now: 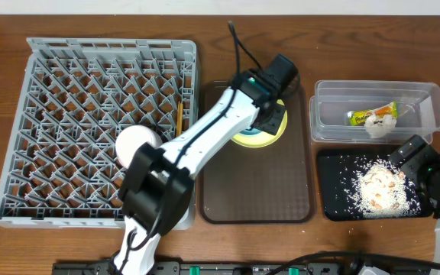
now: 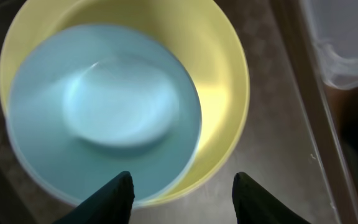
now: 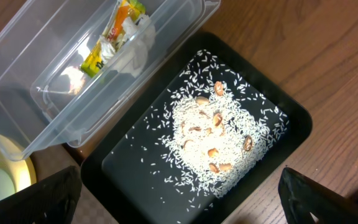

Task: Sort waste into correct bins and load items into the dishwasher
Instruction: 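Release the bowl and move the left gripper to the light-blue bowl, then grasp the light-blue bowl rim on the yellow plate with left gripper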

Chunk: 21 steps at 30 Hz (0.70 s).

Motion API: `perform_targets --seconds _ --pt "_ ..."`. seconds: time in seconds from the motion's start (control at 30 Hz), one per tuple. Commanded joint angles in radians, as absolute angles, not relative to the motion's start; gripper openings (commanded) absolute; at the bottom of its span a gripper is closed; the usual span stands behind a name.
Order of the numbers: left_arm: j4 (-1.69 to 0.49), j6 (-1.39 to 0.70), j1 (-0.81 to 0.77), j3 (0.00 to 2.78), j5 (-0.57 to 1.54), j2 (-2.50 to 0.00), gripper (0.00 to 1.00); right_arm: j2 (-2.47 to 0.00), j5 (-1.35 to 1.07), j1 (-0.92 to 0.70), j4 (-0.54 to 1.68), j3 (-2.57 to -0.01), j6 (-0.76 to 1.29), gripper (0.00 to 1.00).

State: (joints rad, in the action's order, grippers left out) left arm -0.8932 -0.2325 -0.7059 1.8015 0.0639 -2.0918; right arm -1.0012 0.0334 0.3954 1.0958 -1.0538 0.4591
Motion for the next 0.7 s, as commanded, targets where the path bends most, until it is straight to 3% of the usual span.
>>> perform_targets --seconds 0.0,0.33,0.53,0.67 --pt "-0.869 -0.219 -0.711 1.818 0.014 -2.121 0.51 -1.001 0.041 0.401 1.096 -1.065 0.448 0.99" --pt "-0.804 -0.222 -0.749 1.802 0.014 -2.197 0.50 -1.001 0.041 0.401 1.096 -1.065 0.448 0.99" --pt "-0.794 -0.222 -0.754 1.800 -0.078 -2.231 0.28 -1.001 0.041 0.401 1.096 -1.065 0.448 0.99" --pt "-0.797 -0.222 -0.753 1.795 -0.102 -2.232 0.23 -1.001 0.041 0.401 1.096 -1.065 0.448 0.99"
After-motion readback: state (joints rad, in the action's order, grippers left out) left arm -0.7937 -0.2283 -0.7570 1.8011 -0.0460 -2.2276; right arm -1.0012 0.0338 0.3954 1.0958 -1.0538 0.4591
